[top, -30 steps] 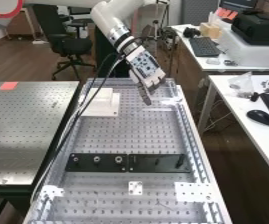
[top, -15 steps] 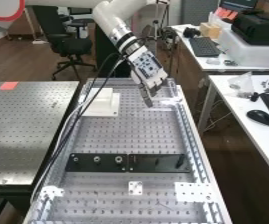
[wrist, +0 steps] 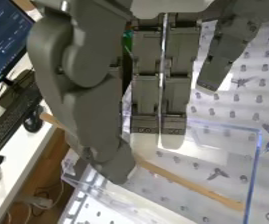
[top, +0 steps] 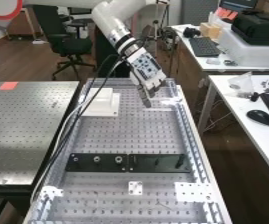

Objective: Grab the chopstick and place it in the clear container

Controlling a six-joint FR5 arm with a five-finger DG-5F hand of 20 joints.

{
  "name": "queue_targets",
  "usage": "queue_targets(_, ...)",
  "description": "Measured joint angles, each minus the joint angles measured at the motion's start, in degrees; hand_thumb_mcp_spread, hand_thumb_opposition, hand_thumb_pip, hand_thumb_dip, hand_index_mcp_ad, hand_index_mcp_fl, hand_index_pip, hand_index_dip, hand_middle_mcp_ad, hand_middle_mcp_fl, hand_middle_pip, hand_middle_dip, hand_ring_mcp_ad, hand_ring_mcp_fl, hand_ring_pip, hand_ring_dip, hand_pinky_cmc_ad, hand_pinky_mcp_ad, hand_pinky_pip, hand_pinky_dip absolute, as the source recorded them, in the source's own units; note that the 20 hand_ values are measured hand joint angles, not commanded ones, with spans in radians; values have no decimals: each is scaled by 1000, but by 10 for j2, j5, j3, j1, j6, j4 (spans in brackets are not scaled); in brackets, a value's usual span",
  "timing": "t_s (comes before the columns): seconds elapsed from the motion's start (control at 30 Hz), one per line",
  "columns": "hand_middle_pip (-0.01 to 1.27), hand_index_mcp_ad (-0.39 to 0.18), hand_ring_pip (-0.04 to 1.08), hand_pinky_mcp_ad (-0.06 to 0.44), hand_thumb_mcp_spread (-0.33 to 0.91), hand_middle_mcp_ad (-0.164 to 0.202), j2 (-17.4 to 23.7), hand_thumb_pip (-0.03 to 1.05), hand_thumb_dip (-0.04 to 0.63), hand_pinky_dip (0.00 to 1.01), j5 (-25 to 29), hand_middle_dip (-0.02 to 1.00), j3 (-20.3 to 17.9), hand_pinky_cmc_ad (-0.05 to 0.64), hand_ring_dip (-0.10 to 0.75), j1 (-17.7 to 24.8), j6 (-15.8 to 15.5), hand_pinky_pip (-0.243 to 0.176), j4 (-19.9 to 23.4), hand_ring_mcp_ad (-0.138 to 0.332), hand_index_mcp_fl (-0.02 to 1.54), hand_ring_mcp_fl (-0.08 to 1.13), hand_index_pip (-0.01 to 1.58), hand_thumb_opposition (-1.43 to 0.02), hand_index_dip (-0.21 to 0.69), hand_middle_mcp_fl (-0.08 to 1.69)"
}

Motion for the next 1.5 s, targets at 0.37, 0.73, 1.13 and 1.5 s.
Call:
queue_targets(0.37,689,-105,204,295,532,66,0,600,300,609,-10,670,-1,394,459,-1,-9,21,11,24,810,792,1100,-1127,141,909)
queue_targets(0.73,670,-103,260,298,483,66,-10,700,349,696,-23,634,22,365,443,-4,-30,-33,3,21,590,684,956,-925,99,756)
queue_targets(1.13,674,-103,283,297,443,66,-9,688,349,780,-35,620,25,365,431,-6,-45,-58,7,23,405,590,812,-871,87,560)
queue_targets(1.5,550,-87,276,297,394,68,36,677,349,838,-10,600,10,363,351,-4,-106,-91,39,126,222,202,607,-836,136,346)
